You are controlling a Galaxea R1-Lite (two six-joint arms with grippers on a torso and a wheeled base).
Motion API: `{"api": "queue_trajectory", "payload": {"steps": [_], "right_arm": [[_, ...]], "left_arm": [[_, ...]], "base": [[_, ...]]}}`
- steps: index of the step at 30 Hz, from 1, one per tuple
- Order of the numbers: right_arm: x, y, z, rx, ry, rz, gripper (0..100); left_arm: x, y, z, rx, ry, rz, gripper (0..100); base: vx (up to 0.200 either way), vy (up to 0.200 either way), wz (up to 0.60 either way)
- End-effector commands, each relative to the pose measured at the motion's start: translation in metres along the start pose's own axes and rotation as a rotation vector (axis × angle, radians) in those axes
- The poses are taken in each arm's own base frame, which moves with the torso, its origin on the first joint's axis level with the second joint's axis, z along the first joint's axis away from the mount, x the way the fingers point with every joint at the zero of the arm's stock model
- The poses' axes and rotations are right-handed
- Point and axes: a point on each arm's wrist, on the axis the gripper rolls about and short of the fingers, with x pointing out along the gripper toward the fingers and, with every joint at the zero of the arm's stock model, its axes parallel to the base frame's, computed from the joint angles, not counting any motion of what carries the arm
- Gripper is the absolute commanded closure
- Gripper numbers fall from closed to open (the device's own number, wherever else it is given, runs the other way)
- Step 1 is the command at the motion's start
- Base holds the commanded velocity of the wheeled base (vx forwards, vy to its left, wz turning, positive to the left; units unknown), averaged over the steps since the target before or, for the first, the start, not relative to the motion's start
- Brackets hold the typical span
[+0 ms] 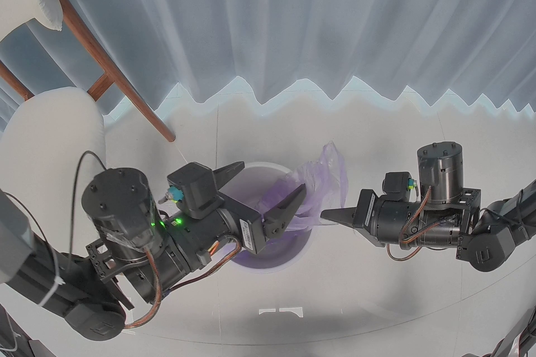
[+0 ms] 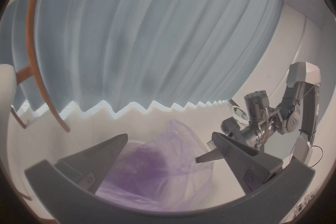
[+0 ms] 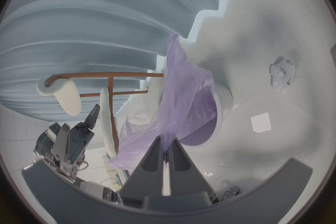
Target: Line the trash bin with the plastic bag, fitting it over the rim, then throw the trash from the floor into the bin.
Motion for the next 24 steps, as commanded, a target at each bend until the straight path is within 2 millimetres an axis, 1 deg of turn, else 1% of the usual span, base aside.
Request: {"api": "queue_trajectory", "payload": {"steps": [1,2,4,5,6,8,10,14,15,16,20,24], "right_arm": [[0.001,-0.025,-0.013,-0.06,0.017,-0.01,100],[0.001,-0.025,-0.012,-0.062,0.014,-0.009,100],[0.0,-0.027,-0.014,-0.07,0.007,0.001,100],[0.0,-0.027,-0.015,-0.072,0.007,0.001,100],[-0.001,-0.028,-0.016,-0.082,0.01,0.0,100],[-0.001,-0.029,-0.018,-0.097,0.019,0.001,100],[-0.001,-0.03,-0.018,-0.102,0.027,0.005,100],[-0.003,-0.03,-0.021,-0.112,0.036,0.008,100],[-0.003,-0.03,-0.021,-0.112,0.036,0.008,100],[-0.003,-0.029,-0.021,-0.117,0.035,0.011,100],[-0.004,-0.029,-0.021,-0.118,0.034,0.012,100],[-0.003,-0.03,-0.021,-0.116,0.037,0.009,100]], "left_arm": [[-0.029,0.009,0.045,-0.018,-0.063,0.094,0],[-0.03,0.011,0.045,-0.015,-0.056,0.101,0],[-0.034,0.026,0.036,-0.005,0.024,0.158,0],[-0.034,0.027,0.035,-0.005,0.029,0.16,0],[-0.037,0.039,0.027,0.001,0.088,0.188,0],[-0.039,0.05,0.016,0.004,0.147,0.172,0],[-0.035,0.058,0.008,0.015,0.178,0.154,0],[-0.03,0.07,0.005,0.022,0.163,0.153,0],[-0.03,0.07,0.005,0.022,0.163,0.153,0],[-0.026,0.074,-0.004,0.017,0.187,0.138,0],[-0.025,0.078,-0.01,0.013,0.204,0.052,0],[-0.025,0.088,-0.015,0.014,0.207,0.002,0]], "base": [[0.0,0.0,0.0],[0.0,0.0,0.0],[0.0,0.0,0.0],[0.0,0.0,0.0],[0.0,0.0,0.0],[0.0,0.0,0.0],[0.0,0.0,0.0],[0.0,0.0,0.0],[0.0,0.0,0.0],[0.0,0.0,0.0],[0.0,0.0,0.0],[0.0,0.0,0.0]]}}
